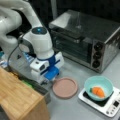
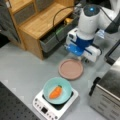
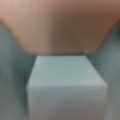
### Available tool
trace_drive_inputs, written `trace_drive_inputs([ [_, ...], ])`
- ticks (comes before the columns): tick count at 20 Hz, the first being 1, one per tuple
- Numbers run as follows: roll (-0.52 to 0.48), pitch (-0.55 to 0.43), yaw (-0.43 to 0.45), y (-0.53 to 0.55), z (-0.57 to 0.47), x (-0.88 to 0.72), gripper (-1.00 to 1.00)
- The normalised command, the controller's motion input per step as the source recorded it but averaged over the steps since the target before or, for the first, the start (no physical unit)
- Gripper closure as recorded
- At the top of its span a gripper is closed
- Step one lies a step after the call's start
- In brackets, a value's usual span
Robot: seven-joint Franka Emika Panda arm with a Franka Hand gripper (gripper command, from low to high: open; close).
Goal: Pick up the pan. Place the pan on the table. Pick up the bowl. Place the bowl on the stove.
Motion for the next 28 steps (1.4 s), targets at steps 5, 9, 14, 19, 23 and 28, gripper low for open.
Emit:
trace_drive_inputs([
  [5, 0.063, -0.026, 0.024, 0.03, -0.04, -0.06, 1.0],
  [9, 0.059, -0.034, 0.001, 0.0, -0.01, 0.02, 1.0],
  [14, 0.058, -0.028, -0.001, -0.01, 0.02, 0.06, 1.0],
  [19, 0.052, -0.026, -0.009, -0.02, 0.03, 0.12, 1.0],
  [23, 0.037, -0.014, -0.026, -0.02, 0.05, 0.16, 1.0],
  [28, 0.036, 0.012, -0.028, -0.03, 0.14, 0.2, 1.0],
])
